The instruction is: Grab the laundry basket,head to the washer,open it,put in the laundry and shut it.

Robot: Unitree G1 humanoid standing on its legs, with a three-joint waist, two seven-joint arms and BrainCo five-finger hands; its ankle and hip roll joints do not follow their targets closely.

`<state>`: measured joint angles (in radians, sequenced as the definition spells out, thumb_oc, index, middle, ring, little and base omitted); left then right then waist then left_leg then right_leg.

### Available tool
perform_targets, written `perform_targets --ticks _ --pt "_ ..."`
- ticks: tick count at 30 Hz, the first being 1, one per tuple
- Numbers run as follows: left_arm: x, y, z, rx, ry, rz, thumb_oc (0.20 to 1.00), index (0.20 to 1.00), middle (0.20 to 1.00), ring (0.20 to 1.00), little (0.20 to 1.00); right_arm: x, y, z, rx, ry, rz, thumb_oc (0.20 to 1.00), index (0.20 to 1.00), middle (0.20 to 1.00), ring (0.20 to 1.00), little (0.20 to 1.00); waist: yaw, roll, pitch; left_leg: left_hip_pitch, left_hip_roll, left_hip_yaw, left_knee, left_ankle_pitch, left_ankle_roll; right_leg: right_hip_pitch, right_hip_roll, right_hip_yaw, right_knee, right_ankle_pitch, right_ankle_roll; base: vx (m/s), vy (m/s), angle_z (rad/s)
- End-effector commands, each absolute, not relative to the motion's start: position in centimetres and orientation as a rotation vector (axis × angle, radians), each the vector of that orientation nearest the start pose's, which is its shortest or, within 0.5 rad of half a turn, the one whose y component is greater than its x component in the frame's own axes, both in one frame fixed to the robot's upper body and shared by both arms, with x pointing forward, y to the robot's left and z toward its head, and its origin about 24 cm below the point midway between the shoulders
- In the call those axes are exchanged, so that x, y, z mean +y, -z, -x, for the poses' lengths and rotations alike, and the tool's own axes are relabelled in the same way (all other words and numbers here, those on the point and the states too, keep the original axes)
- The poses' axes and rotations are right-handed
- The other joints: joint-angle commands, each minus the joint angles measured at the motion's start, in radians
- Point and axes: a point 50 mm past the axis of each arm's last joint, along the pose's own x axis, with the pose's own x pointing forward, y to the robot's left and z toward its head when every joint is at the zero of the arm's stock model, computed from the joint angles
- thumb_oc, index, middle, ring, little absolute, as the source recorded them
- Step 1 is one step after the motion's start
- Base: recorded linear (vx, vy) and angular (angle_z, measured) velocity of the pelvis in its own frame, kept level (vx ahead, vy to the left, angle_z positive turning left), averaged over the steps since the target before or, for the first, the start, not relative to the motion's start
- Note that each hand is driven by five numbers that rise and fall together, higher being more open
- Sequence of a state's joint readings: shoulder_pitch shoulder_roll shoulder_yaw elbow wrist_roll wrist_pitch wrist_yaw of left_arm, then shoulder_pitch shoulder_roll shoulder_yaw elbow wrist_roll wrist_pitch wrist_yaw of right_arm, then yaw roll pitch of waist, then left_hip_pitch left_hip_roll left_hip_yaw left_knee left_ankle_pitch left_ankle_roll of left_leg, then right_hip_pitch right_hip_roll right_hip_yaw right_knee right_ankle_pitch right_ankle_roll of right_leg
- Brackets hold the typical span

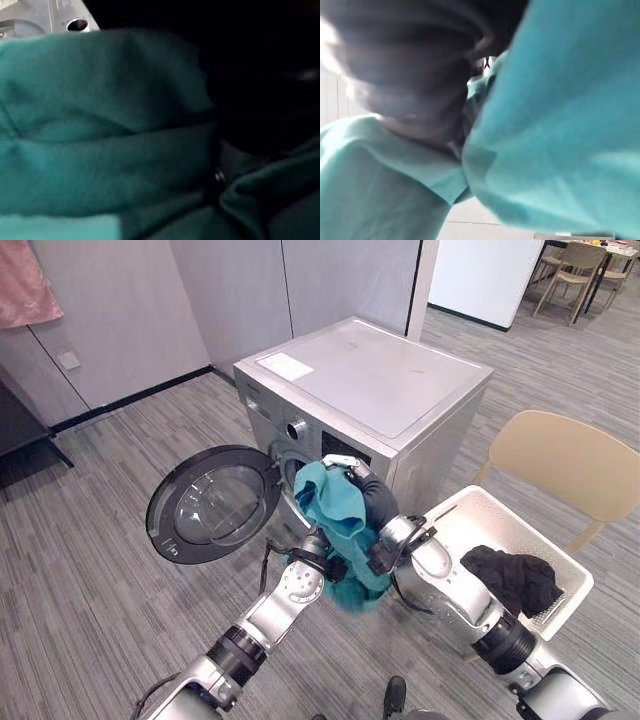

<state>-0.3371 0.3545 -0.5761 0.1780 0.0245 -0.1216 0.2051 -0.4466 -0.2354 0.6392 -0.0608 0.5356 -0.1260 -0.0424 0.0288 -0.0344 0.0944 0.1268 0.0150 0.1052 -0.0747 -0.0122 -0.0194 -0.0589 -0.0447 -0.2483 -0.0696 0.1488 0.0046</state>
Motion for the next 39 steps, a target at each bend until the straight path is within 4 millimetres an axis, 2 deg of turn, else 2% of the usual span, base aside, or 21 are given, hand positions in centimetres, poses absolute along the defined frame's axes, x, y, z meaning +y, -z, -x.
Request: perform_targets --ticks 1,2,3,6,7,10,11,13,15,16,18,23,24,25,26,28,31,32,35,37,39 --pt "8.0 -8.9 -29.9 -0.351 0.337 -0.490 0.200 0.200 0.200 0.200 0.200 -1.1 -15.6 -26.0 -0.366 -0.792 -0.349 0.567 0.567 0.567 0.567 0.567 0.012 -0.037 -0.017 -0.032 -0.005 -0.020 -0.013 -0.029 -0.012 0.120 -0.006 0.040 0.021 -0.183 0.097 0.00 0.000 0.00" --pt "8.5 -8.9 -29.9 -0.346 0.317 -0.480 0.200 0.200 0.200 0.200 0.200 -1.4 -15.2 -26.1 -0.353 -0.786 -0.333 1.000 1.000 1.000 1.000 1.000 0.013 -0.037 -0.016 -0.031 -0.005 -0.020 -0.013 -0.029 -0.012 0.120 -0.007 0.041 0.021 -0.181 0.098 0.00 0.000 0.00" --pt "8.5 -8.9 -29.9 -0.345 0.317 -0.480 0.200 0.200 0.200 0.200 0.200 -1.4 -15.2 -26.1 -0.352 -0.787 -0.333 1.000 1.000 1.000 1.000 1.000 0.012 -0.037 -0.017 -0.031 -0.005 -0.020 -0.013 -0.029 -0.012 0.120 -0.007 0.041 0.021 -0.181 0.098 0.00 0.000 0.00" --pt "11.0 -7.9 -29.6 -0.285 0.226 -0.432 0.200 0.200 0.200 0.200 0.200 -3.5 -13.9 -26.6 -0.334 -0.711 -0.221 1.000 1.000 1.000 1.000 1.000 0.013 -0.037 -0.019 -0.027 -0.008 -0.020 -0.013 -0.031 -0.010 0.129 -0.010 0.042 0.015 -0.177 0.101 0.02 0.020 -0.02" --pt "12.4 -7.2 -29.1 -0.241 0.184 -0.408 0.200 0.200 0.200 0.200 0.200 -5.2 -13.5 -27.0 -0.351 -0.649 -0.130 1.000 1.000 1.000 1.000 1.000 0.012 -0.035 -0.020 -0.025 -0.009 -0.019 -0.013 -0.032 -0.008 0.131 -0.012 0.042 0.013 -0.176 0.102 0.00 0.000 0.00" --pt "13.2 -6.7 -28.8 -0.217 0.161 -0.404 0.200 0.200 0.200 0.200 0.200 -6.4 -13.4 -27.1 -0.371 -0.608 -0.048 1.000 1.000 1.000 1.000 1.000 0.010 -0.034 -0.023 -0.023 -0.010 -0.020 -0.013 -0.033 -0.007 0.134 -0.012 0.042 0.012 -0.176 0.103 0.02 0.013 0.00" --pt "14.9 -6.0 -28.0 -0.180 0.123 -0.404 0.200 0.200 0.200 0.200 0.200 -8.9 -13.6 -26.9 -0.427 -0.519 0.131 1.000 1.000 1.000 1.000 1.000 0.006 -0.030 -0.025 -0.020 -0.012 -0.022 -0.013 -0.036 -0.005 0.138 -0.012 0.044 0.010 -0.177 0.104 0.04 0.014 0.00" --pt "16.7 -5.2 -27.0 -0.141 0.085 -0.413 0.200 0.200 0.200 0.200 0.200 -11.8 -13.6 -26.5 -0.463 -0.414 0.303 1.000 1.000 1.000 1.000 1.000 -0.001 -0.026 -0.025 -0.018 -0.014 -0.022 -0.013 -0.038 -0.003 0.140 -0.012 0.047 0.010 -0.178 0.106 0.05 0.011 0.00" --pt "18.2 -4.1 -26.0 -0.087 0.055 -0.419 0.200 0.200 0.200 0.200 0.200 -13.9 -13.0 -26.0 -0.453 -0.350 0.413 1.000 1.000 1.000 1.000 1.000 -0.005 -0.022 -0.027 -0.017 -0.014 -0.021 -0.013 -0.039 -0.002 0.140 -0.014 0.049 0.011 -0.178 0.108 0.02 0.001 0.00" --pt "18.2 -4.0 -25.9 -0.085 0.057 -0.418 0.200 0.200 0.200 0.200 0.200 -13.9 -13.0 -25.9 -0.451 -0.350 0.414 1.000 1.000 1.000 1.000 1.000 -0.005 -0.022 -0.029 -0.017 -0.014 -0.021 -0.013 -0.040 -0.002 0.140 -0.014 0.049 0.010 -0.178 0.108 0.00 0.000 0.00" --pt "21.0 -1.5 -23.9 0.050 -0.003 -0.419 0.200 0.200 0.200 0.200 0.200 -16.9 -11.1 -24.9 -0.360 -0.271 0.539 1.000 1.000 1.000 1.000 1.000 -0.012 -0.016 -0.024 -0.018 -0.015 -0.021 -0.013 -0.039 0.001 0.140 -0.015 0.051 0.013 -0.180 0.110 0.02 -0.018 -0.05" --pt "24.9 2.7 -19.5 0.305 -0.100 -0.403 0.200 0.200 0.200 0.200 0.200 -21.3 -5.8 -22.8 -0.074 -0.162 0.622 1.000 1.000 1.000 1.000 1.000 -0.020 -0.004 -0.011 -0.018 -0.016 -0.022 -0.013 -0.039 0.005 0.138 -0.016 0.053 0.016 -0.185 0.107 0.00 -0.014 -0.06" --pt "24.9 2.7 -19.5 0.305 -0.100 -0.403 0.200 0.200 0.200 0.200 0.200 -21.3 -5.8 -22.8 -0.074 -0.162 0.622 1.000 1.000 1.000 1.000 1.000 -0.020 -0.004 -0.012 -0.019 -0.016 -0.022 -0.013 -0.039 0.005 0.138 -0.016 0.053 0.016 -0.185 0.107 -0.02 -0.024 -0.08" --pt "26.0 4.3 -17.8 0.408 -0.129 -0.400 0.200 0.200 0.200 0.200 0.200 -22.5 -3.2 -21.8 0.057 -0.124 0.593 1.000 1.000 1.000 1.000 1.000 -0.022 -0.001 -0.005 -0.021 -0.017 -0.022 -0.013 -0.037 0.006 0.136 -0.015 0.055 0.017 -0.186 0.105 0.00 -0.020 -0.06" --pt "26.1 4.3 -17.7 0.409 -0.129 -0.400 0.200 0.200 0.200 0.200 0.200 -22.5 -3.2 -21.8 0.057 -0.124 0.592 1.000 1.000 1.000 1.000 1.000 -0.023 -0.001 -0.005 -0.021 -0.017 -0.022 -0.013 -0.037 0.006 0.136 -0.015 0.055 0.017 -0.187 0.105 -0.01 -0.032 -0.02" --pt "27.3 6.3 -15.7 0.539 -0.185 -0.375 0.200 0.200 0.200 0.200 0.200 -23.7 -0.4 -21.1 0.194 -0.081 0.582 1.000 1.000 1.000 1.000 1.000 -0.024 0.005 0.012 -0.027 -0.016 -0.023 -0.013 -0.031 0.008 0.126 -0.014 0.058 0.027 -0.192 0.101 -0.03 -0.037 -0.02" --pt "27.8 7.6 -14.4 0.612 -0.247 -0.308 0.200 0.200 0.200 0.200 0.200 -24.3 1.0 -20.9 0.262 -0.046 0.591 1.000 1.000 1.000 1.000 1.000 -0.018 0.010 0.046 -0.049 -0.014 -0.027 0.002 -0.021 0.010 0.105 -0.016 0.056 0.047 -0.198 0.094 -0.06 -0.031 0.00" --pt "27.8 7.6 -14.4 0.612 -0.248 -0.307 0.200 0.200 0.200 0.200 0.200 -24.3 1.0 -20.9 0.261 -0.046 0.591 1.000 1.000 1.000 1.000 1.000 -0.019 0.010 0.046 -0.050 -0.014 -0.028 0.004 -0.022 0.010 0.104 -0.016 0.056 0.048 -0.199 0.094 -0.15 -0.025 0.01" --pt "27.8 7.7 -15.1 0.607 -0.283 -0.280 0.200 0.200 0.200 0.200 0.200 -24.5 1.3 -21.4 0.270 -0.009 0.580 1.000 1.000 1.000 1.000 1.000 -0.006 0.007 0.105 -0.149 -0.018 -0.043 0.094 -0.024 0.005 0.052 -0.029 0.033 0.078 -0.200 0.083 -0.18 -0.035 0.12" --pt "27.6 7.7 -15.3 0.601 -0.280 -0.277 0.200 0.200 0.200 0.200 0.200 -24.5 1.5 -21.5 0.273 -0.008 0.584 1.000 1.000 1.000 1.000 1.000 -0.005 0.006 0.111 -0.174 -0.020 -0.050 0.112 -0.025 0.001 0.041 -0.034 0.020 0.082 -0.201 0.081 -0.08 -0.023 0.52" --pt "27.3 7.4 -16.3 0.575 -0.265 -0.279 0.200 0.200 0.200 0.200 0.200 -24.6 1.7 -21.6 0.279 0.010 0.586 1.000 1.000 1.000 1.000 1.000 0.005 0.000 0.134 -0.224 -0.022 -0.043 0.157 -0.025 -0.011 0.033 -0.047 -0.019 0.086 -0.206 0.079 -0.10 -0.026 0.58"
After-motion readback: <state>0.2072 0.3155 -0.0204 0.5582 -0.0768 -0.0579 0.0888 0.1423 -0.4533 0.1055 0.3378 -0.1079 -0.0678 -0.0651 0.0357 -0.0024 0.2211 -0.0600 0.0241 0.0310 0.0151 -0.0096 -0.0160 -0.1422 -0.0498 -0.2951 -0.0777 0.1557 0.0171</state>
